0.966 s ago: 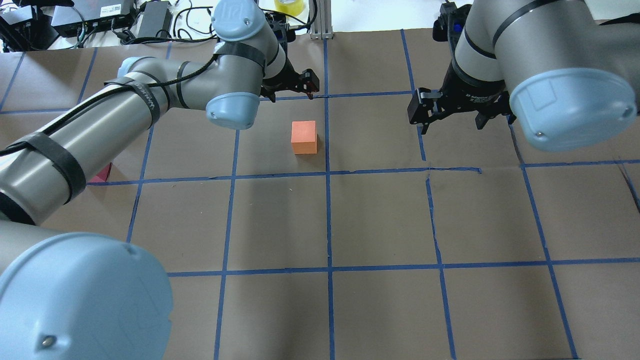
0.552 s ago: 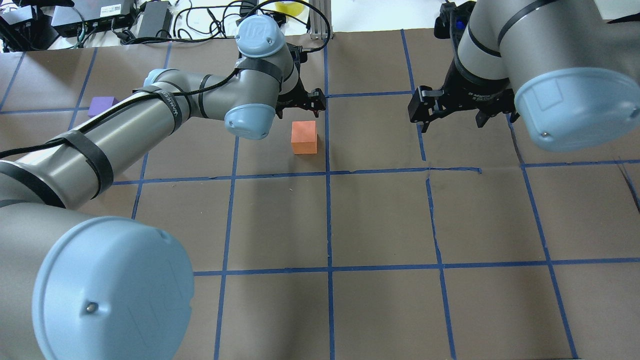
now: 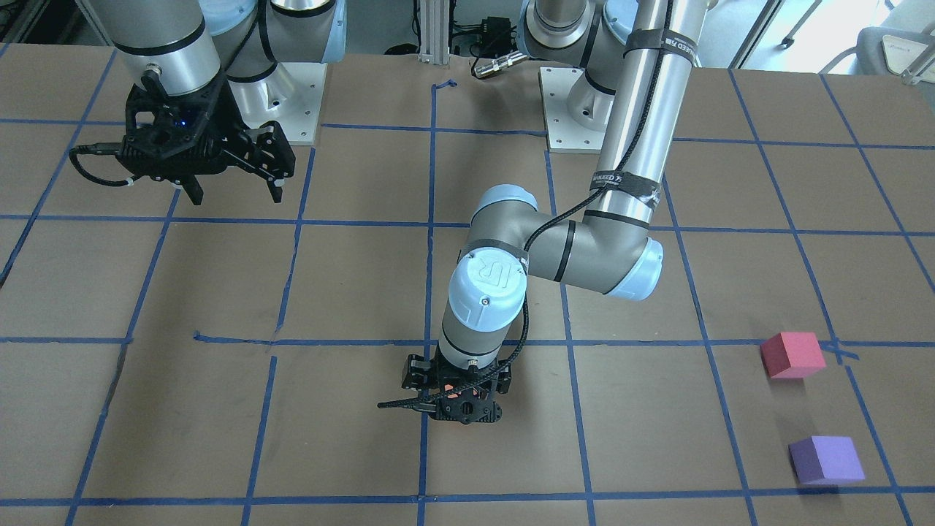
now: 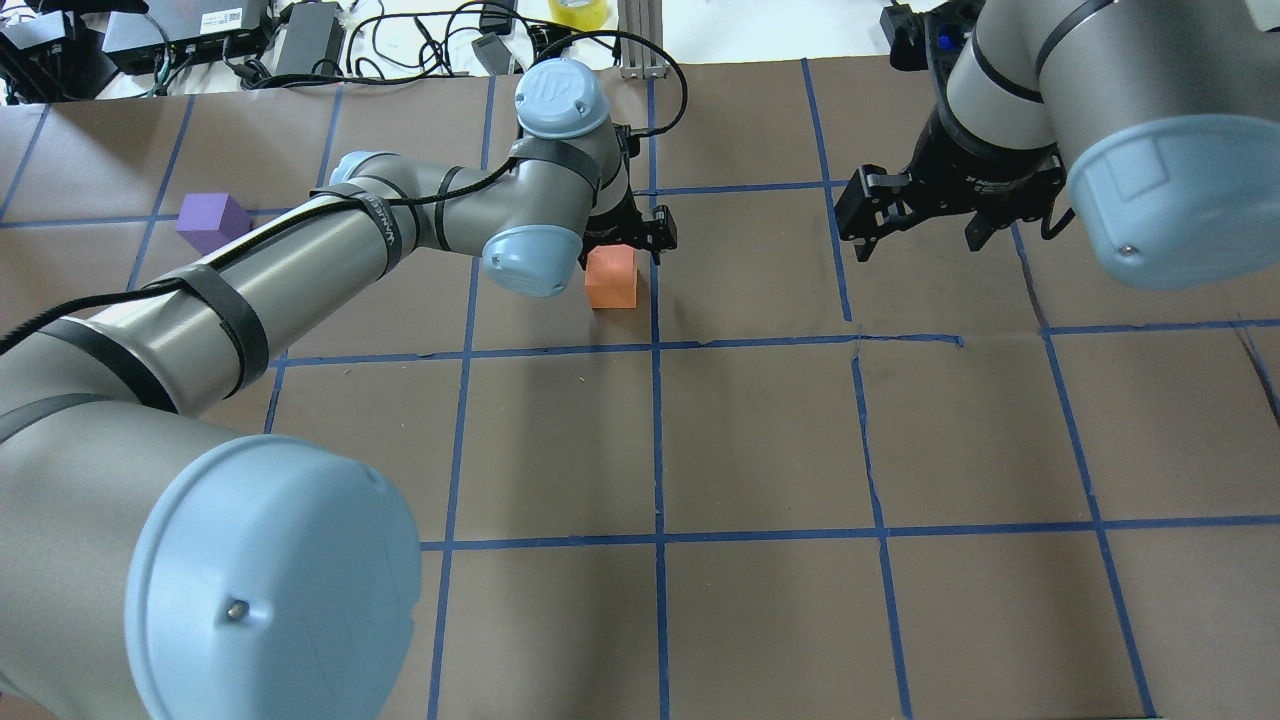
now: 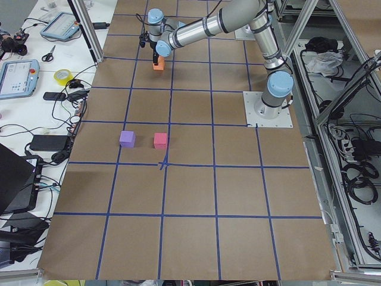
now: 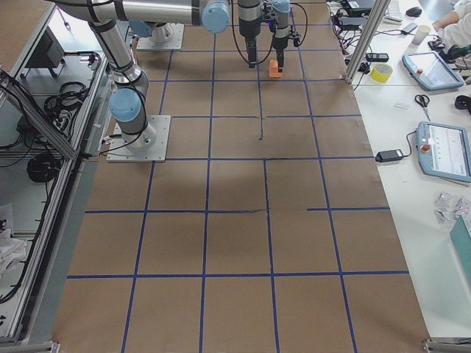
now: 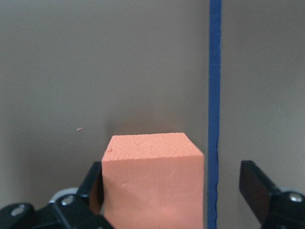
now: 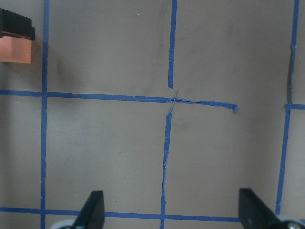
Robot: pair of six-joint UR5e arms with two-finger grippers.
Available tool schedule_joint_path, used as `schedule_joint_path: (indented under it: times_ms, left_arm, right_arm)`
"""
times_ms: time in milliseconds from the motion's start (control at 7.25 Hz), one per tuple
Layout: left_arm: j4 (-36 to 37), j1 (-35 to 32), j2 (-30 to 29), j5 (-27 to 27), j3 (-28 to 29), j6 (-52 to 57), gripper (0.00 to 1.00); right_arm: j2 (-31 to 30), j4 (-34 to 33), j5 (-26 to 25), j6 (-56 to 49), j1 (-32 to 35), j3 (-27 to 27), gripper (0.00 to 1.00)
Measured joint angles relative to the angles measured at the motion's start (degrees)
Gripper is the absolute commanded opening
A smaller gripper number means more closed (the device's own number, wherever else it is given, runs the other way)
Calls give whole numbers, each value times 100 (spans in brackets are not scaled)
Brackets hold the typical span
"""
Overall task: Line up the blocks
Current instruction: 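Reach the left gripper to the orange block and grasp it, then carry the orange block with the left gripper between the pink and purple blocks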
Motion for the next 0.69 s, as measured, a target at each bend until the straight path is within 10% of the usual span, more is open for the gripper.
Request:
schedule_joint_path:
  times_ms: [138, 690]
  left_arm:
    - [-12, -9, -27, 14, -16, -6, 100]
    - [-163, -11, -84, 414, -20, -22, 13]
  right_arm:
    - [-4, 13, 157, 0, -19, -1, 100]
    - [-53, 31, 465, -36, -34, -1, 100]
